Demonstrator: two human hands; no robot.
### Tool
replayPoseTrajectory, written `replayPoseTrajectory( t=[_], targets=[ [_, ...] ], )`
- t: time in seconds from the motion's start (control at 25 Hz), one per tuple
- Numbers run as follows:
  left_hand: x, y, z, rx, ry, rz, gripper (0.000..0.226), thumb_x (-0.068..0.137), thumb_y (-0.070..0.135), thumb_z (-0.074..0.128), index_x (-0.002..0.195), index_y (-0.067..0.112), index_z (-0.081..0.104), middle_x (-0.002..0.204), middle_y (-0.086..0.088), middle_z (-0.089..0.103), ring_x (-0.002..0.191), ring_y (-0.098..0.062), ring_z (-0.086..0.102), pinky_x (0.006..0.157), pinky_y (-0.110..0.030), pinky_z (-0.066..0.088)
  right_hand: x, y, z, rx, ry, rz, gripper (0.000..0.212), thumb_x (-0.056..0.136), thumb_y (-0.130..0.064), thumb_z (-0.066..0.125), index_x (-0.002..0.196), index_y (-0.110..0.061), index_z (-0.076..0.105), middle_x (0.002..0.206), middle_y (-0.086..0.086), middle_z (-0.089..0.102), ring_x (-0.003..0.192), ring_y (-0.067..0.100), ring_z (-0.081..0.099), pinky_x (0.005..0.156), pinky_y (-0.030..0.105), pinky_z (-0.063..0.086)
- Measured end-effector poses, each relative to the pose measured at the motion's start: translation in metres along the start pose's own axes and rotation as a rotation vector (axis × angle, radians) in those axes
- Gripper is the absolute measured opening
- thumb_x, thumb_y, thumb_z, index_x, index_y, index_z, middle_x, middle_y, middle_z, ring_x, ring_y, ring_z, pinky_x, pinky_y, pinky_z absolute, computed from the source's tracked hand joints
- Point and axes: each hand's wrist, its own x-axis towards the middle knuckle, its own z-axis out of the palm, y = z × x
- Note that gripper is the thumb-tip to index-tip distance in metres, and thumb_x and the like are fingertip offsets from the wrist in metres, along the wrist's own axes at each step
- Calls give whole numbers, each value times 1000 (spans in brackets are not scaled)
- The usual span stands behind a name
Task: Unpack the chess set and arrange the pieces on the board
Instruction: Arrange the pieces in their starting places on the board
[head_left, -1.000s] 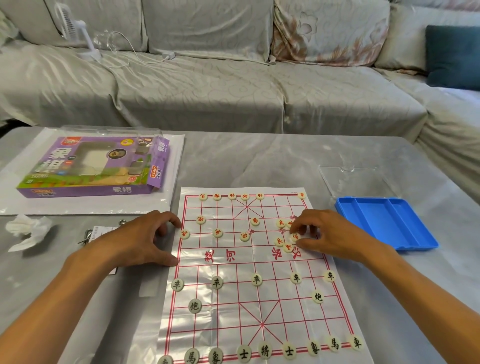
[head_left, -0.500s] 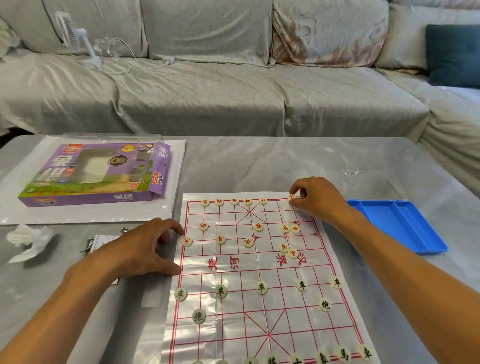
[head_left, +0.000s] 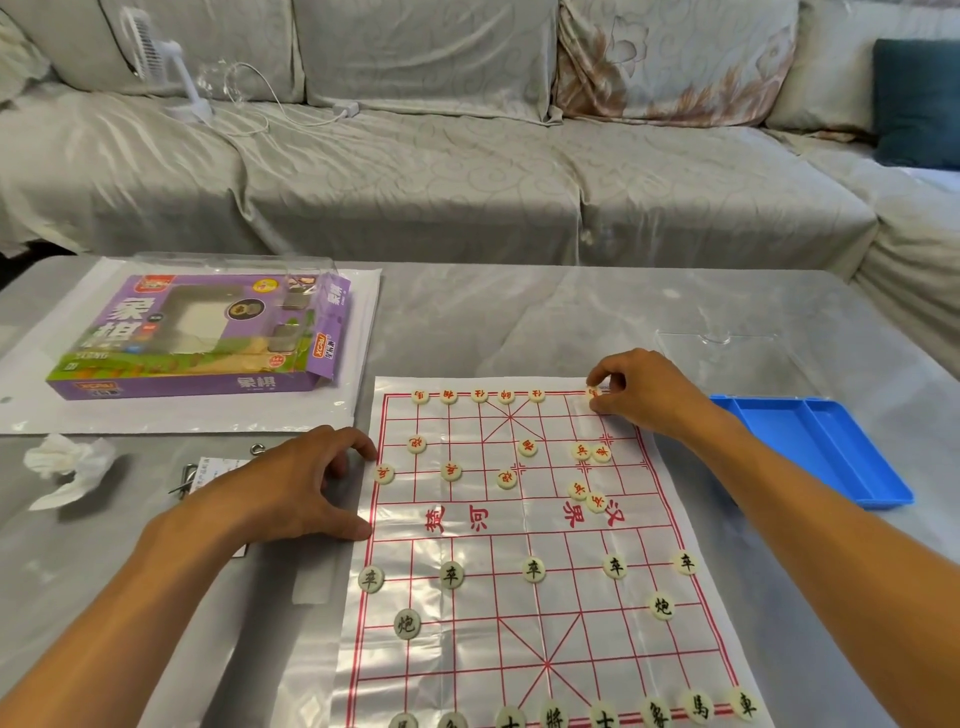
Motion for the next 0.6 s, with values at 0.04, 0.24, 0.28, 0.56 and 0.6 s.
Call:
replayPoseTrajectory(
  t=[0.04, 0.24, 0.28, 0.56, 0.6],
  targets=[
    [0, 1, 0, -1, -4, -1, 69, 60, 52, 84, 117, 45, 45, 99, 18, 47, 85, -8, 54, 68, -17, 43, -7, -2, -1, 40, 28, -6, 22, 86, -29, 69, 108, -24, 65, 97, -5, 63, 82, 14, 57, 76, 18, 45],
    [0, 3, 0, -7, -12, -14, 69, 61, 50, 84, 117, 44, 45, 100, 19, 46, 86, -9, 54, 69, -17, 44, -63, -4, 4, 169, 11, -76, 8, 88, -28, 67, 95, -32, 66, 88, -14, 63, 80, 7, 56, 74, 16, 43],
    [1, 4, 1, -10, -12, -16, 69, 61, 50, 84, 118, 43, 45, 100, 19, 46, 86, -9, 54, 69, -17, 44, -73, -2, 5, 158, -10, -80, 9, 89, -29, 65, 97, -32, 66, 89, -16, 62, 81, 6, 56, 75, 15, 43],
    [0, 3, 1, 0, 7, -8, 68, 60, 50, 85, 115, 44, 47, 100, 17, 48, 86, -8, 54, 71, -18, 45, -101, -5, 13, 80, -137, -134, 17, 92, -35, 59, 107, -30, 66, 104, -17, 62, 92, 5, 56, 87, 19, 47],
    [0, 2, 1, -5, 9, -7, 68, 60, 50, 85, 115, 44, 47, 100, 18, 48, 86, -8, 54, 71, -18, 45, -99, -8, 13, 85, -106, -132, 17, 92, -35, 58, 107, -30, 66, 103, -17, 61, 89, 3, 55, 87, 19, 47]
  ],
)
